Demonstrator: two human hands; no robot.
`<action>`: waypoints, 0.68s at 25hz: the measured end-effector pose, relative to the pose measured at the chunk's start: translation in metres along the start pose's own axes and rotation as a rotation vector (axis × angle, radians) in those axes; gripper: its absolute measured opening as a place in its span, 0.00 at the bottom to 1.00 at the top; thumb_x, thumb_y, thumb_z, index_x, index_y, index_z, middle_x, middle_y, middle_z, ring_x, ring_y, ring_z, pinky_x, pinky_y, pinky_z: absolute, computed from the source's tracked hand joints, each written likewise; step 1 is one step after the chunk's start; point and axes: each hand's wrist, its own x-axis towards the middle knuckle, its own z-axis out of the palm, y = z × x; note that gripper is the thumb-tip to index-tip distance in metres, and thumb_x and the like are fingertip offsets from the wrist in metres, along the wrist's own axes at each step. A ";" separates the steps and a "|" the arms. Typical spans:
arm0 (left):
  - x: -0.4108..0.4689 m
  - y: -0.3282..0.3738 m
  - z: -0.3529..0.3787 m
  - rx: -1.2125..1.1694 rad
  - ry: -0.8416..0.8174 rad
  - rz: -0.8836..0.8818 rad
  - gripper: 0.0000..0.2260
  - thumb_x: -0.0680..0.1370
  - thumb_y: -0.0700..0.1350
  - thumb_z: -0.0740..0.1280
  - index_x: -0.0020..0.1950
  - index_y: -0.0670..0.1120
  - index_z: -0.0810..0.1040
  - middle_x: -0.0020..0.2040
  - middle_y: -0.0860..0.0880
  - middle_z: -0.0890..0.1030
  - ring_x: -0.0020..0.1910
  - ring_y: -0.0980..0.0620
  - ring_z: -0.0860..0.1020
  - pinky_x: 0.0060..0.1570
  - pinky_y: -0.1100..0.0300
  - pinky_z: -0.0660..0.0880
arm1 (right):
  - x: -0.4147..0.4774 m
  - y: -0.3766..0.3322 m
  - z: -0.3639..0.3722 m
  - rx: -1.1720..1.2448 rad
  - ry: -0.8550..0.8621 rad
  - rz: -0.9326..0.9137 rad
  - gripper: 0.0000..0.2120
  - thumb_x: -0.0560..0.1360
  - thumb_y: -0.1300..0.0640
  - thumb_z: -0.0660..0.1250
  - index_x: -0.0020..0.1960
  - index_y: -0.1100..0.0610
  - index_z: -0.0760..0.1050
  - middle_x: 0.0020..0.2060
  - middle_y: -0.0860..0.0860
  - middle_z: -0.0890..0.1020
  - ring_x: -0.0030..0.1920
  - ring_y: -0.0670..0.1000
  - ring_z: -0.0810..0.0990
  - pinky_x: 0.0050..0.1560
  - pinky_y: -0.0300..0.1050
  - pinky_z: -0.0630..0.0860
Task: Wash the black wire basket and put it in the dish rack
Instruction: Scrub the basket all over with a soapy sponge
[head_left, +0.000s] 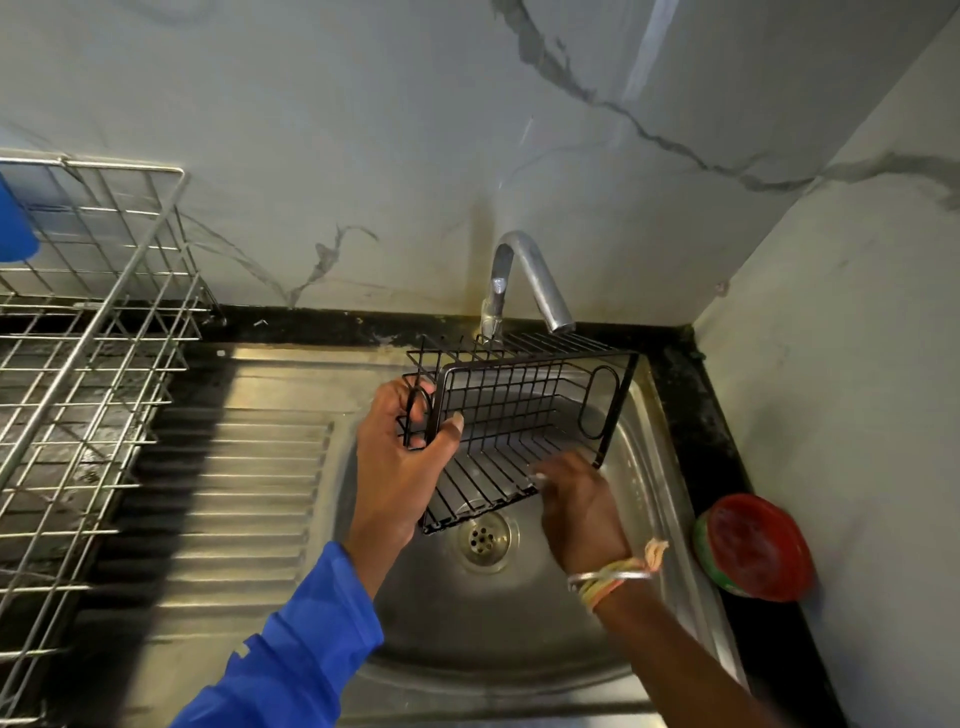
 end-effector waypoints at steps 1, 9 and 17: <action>0.001 0.000 -0.001 0.002 -0.001 0.002 0.15 0.71 0.47 0.73 0.51 0.41 0.75 0.46 0.37 0.74 0.42 0.48 0.75 0.45 0.55 0.77 | -0.005 0.000 -0.001 0.038 0.008 -0.016 0.18 0.72 0.73 0.64 0.54 0.56 0.81 0.51 0.51 0.79 0.49 0.49 0.78 0.50 0.35 0.73; 0.004 0.002 -0.002 0.015 0.019 0.001 0.15 0.74 0.40 0.73 0.51 0.32 0.72 0.48 0.36 0.75 0.43 0.50 0.75 0.42 0.67 0.77 | 0.030 0.050 -0.021 -0.178 -0.007 0.078 0.13 0.76 0.63 0.61 0.58 0.55 0.76 0.57 0.54 0.72 0.54 0.58 0.74 0.49 0.46 0.73; 0.003 0.007 -0.002 0.016 0.033 -0.025 0.20 0.69 0.53 0.70 0.47 0.38 0.72 0.44 0.44 0.76 0.43 0.50 0.75 0.48 0.54 0.75 | 0.028 0.050 -0.013 -0.026 -0.062 0.097 0.12 0.73 0.47 0.65 0.52 0.51 0.80 0.48 0.45 0.77 0.48 0.53 0.78 0.45 0.44 0.74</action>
